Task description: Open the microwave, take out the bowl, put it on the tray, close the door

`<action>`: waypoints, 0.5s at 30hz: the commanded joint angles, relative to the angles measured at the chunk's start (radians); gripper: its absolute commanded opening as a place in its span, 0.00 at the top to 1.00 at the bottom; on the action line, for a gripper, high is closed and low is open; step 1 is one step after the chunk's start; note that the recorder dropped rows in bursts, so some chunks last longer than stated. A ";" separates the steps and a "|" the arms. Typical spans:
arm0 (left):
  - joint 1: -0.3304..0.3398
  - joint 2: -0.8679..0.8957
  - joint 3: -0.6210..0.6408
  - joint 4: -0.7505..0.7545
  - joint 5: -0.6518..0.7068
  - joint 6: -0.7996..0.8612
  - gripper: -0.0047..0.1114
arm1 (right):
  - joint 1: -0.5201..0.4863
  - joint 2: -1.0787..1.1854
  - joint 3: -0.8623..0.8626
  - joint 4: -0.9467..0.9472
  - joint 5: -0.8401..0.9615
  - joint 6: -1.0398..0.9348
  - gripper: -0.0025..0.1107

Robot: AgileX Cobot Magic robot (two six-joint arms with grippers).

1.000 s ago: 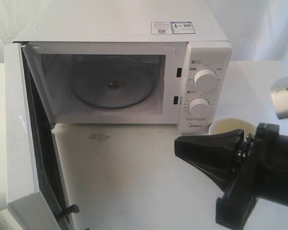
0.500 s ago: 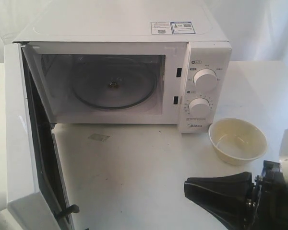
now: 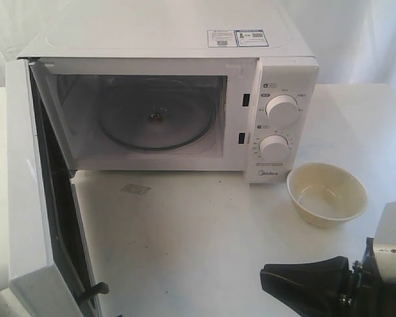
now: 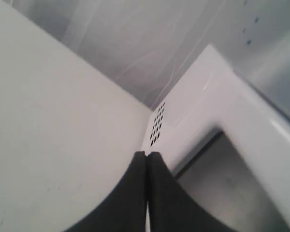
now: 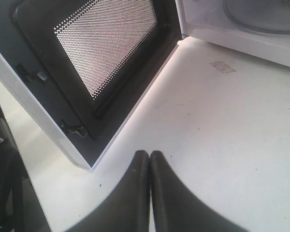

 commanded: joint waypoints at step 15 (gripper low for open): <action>-0.003 0.164 -0.520 0.001 0.643 0.296 0.96 | 0.004 -0.006 0.007 0.001 -0.003 -0.015 0.98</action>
